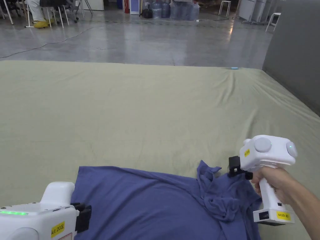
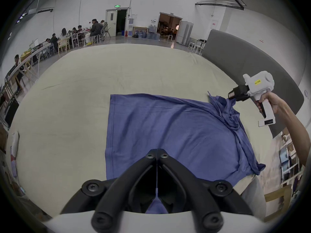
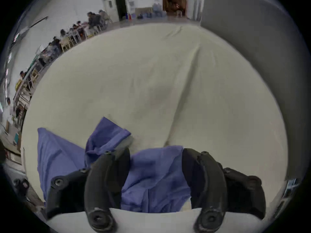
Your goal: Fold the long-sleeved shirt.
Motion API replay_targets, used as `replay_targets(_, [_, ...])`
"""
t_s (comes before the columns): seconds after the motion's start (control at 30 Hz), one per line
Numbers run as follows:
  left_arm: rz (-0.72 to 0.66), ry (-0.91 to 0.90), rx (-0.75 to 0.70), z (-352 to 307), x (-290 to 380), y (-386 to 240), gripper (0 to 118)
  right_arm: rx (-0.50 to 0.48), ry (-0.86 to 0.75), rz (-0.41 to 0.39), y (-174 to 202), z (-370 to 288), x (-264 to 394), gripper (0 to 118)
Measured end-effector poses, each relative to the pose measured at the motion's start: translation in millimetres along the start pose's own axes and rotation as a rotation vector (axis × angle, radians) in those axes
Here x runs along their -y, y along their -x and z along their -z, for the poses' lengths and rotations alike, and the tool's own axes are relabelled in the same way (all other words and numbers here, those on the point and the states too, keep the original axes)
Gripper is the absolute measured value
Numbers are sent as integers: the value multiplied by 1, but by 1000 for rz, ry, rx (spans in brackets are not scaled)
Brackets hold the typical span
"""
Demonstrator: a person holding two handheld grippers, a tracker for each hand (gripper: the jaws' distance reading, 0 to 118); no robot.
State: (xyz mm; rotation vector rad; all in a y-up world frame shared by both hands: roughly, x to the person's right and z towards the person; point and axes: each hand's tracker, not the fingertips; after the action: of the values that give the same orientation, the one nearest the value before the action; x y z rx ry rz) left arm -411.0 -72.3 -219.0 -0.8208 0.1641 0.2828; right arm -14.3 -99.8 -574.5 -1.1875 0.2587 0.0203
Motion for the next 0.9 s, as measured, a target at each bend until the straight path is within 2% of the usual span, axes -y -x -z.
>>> replay_targets(0.03, [-9, 0, -6, 6, -5, 3, 0, -26, -8, 7, 0, 3, 1, 15])
replay_targets(0.07, [-16, 1, -6, 11, -13, 6, 0, -27, -17, 5, 0, 5, 3, 0])
replay_targets(0.13, [-48, -18, -30, 23, -31, 12, 0, -14, -41, 5, -5, 17, -4, 0])
replay_targets(0.27, [-96, -63, -117, 65, -84, 32, 0, 28, -71, -99, 6, 12, 4, 0])
replay_targets(0.3, [-103, -57, -143, 79, -95, 37, 31, 30, -75, -111, 7, 11, 6, 0])
replay_targets(0.33, [-112, -44, -191, 94, -105, 42, 76, 31, -75, -112, 7, 10, 7, 0])
replay_targets(0.37, [-98, -50, -243, 108, -115, 46, 109, 30, -76, -113, 7, 10, 7, 0])
replay_targets(0.4, [-88, -45, -264, 120, -122, 49, 117, 29, -76, -115, 9, 9, 8, 0])
replay_targets(0.53, [-98, 88, -279, 178, -136, 64, 115, 22, -68, -117, 9, 10, 9, 0])
replay_targets(0.67, [-132, 127, -325, 207, -133, 68, 109, 15, -57, -125, 10, 13, 8, 0])
replay_targets(0.8, [-109, 201, -330, 217, -118, 60, 87, 23, -51, -138, 12, 16, 6, 0])
replay_targets(0.87, [-78, 146, -349, 202, -113, 49, 81, 33, -51, -149, 15, 17, 7, 0])
replay_targets(0.9, [-75, 148, -344, 199, -113, 47, 63, 39, -52, -157, 16, 18, 8, 0])
